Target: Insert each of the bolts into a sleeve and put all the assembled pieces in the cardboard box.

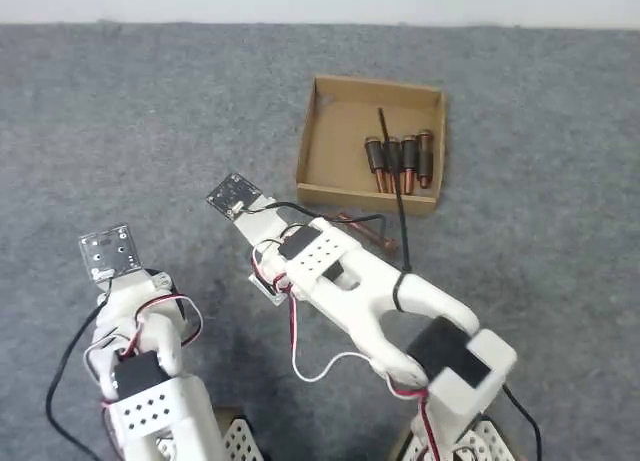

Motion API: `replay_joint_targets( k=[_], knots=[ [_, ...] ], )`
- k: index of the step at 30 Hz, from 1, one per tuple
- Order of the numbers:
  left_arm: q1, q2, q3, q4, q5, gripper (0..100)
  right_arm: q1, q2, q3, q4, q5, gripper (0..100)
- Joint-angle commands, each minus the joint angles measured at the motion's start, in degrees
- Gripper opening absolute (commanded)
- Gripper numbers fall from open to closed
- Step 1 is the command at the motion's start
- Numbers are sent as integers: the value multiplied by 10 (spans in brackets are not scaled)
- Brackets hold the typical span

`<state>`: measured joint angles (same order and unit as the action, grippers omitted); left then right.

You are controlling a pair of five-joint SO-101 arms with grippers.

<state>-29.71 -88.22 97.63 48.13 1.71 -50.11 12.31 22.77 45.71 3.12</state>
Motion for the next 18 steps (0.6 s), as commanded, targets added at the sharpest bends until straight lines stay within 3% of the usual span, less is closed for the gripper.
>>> replay_joint_targets(
  k=[1, 4, 9, 18],
  knots=[
    [-1, -7, -7, -2, -6, 12, 11, 15, -53, 7, -3, 132],
    [-1, -7, -7, -2, -6, 12, 11, 36, -82, 36, -3, 125],
    [-1, -7, -7, -2, -6, 12, 18, 50, -102, 48, -3, 7],
    [-1, -7, -7, -2, -6, 12, 60, -15, -100, 118, -7, 7]
  ],
)
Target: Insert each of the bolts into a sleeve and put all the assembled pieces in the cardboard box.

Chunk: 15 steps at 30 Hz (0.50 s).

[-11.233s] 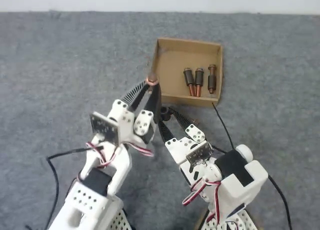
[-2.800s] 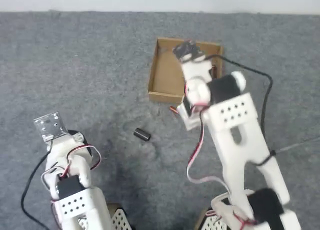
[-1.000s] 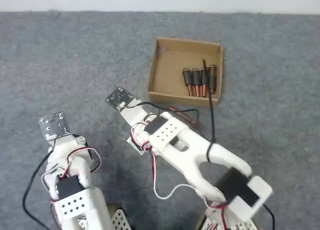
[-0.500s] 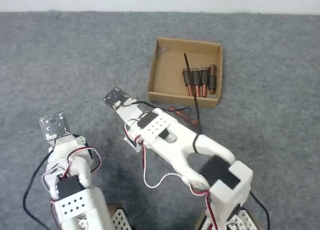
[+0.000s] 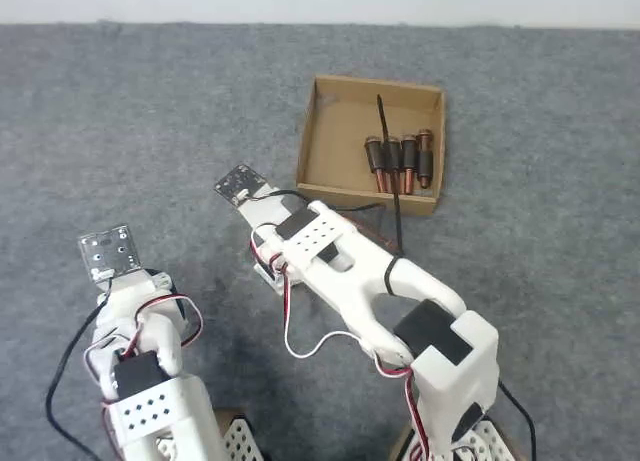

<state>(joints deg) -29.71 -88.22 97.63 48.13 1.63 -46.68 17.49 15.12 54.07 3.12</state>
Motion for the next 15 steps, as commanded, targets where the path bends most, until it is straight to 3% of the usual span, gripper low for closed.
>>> replay_joint_targets(
  k=[1, 7, 15],
  knots=[
    [-1, -7, -7, -2, -5, 12, 35, -84, -23, 51, -7, 7],
    [-1, -7, -7, -2, -5, 12, 114, -188, -7, 157, -4, 7],
    [-1, -6, -7, -2, -5, 12, 246, -339, 113, 158, -3, 7]
  ],
)
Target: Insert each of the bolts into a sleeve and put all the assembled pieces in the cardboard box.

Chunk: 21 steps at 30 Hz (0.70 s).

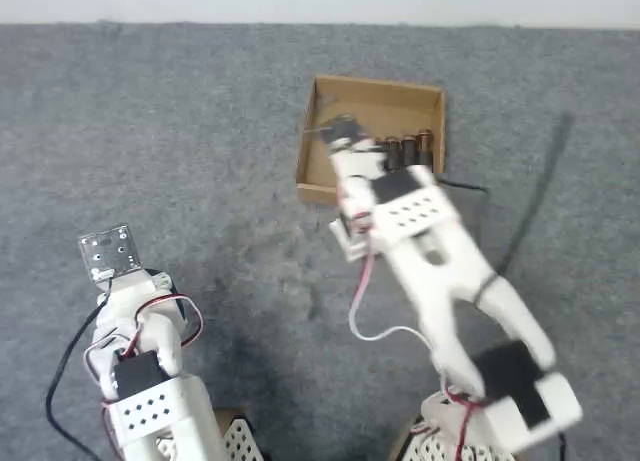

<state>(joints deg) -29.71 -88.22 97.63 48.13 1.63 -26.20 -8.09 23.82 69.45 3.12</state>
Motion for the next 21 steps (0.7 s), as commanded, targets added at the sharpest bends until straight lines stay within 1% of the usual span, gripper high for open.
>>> replay_joint_targets(
  k=[1, 4, 9, 14, 16, 18, 21],
  knots=[
    [-1, -6, -7, -2, -5, 12, 53, -102, 49, -2, -3, 7],
    [0, -6, -7, -2, -5, 12, 93, -157, 137, -37, 0, 7],
    [0, -6, -7, -2, -5, 12, 195, -246, 273, -109, 59, 7],
    [1, -6, -7, -2, -5, 12, 309, -331, 369, -142, 68, 7],
    [16, -6, -7, -2, -5, 12, 345, -360, 396, -145, 68, 7],
    [35, -4, -7, -2, -5, 12, 372, -385, 434, -168, 84, 7],
    [51, -6, -7, -2, -4, 12, 393, -404, 488, -214, 124, 7]
  ],
)
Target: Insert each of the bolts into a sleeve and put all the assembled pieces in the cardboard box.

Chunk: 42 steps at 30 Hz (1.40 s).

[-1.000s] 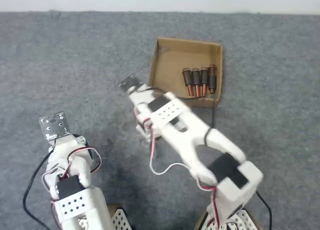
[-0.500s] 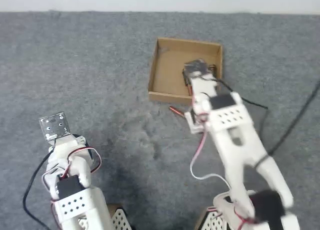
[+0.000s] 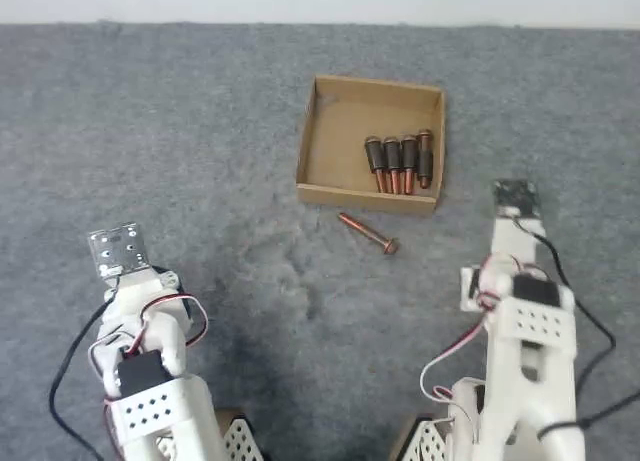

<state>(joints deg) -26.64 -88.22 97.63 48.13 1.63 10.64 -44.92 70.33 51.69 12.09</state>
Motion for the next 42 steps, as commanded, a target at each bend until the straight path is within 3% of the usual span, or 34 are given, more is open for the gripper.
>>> replay_joint_targets(
  k=[1, 14, 16, 22, 26, 32, 35, 40, 42],
  knots=[
    [23, -7, -7, -2, -4, 12, 28, -38, 31, -43, 39, 7],
    [54, -6, -23, -24, -4, 12, 39, -38, 38, -44, 41, 7],
    [77, -3, -58, 11, -4, 12, 39, -38, 40, -44, 41, 7],
    [199, -2, -272, 215, -4, 12, 40, -38, 40, -44, 42, 7],
    [251, 25, -362, 246, -6, 12, 40, -38, 40, -44, 42, 7],
    [261, 184, -465, 250, -41, 12, 40, -38, 40, -44, 42, 7],
    [267, 272, -502, 245, -100, 12, 37, -38, 41, -44, 42, 7],
    [315, 365, -545, 213, -296, 12, 38, -38, 47, -48, 51, 7],
    [339, 385, -542, 196, -340, 12, 38, -38, 47, -48, 57, 7]
  ],
)
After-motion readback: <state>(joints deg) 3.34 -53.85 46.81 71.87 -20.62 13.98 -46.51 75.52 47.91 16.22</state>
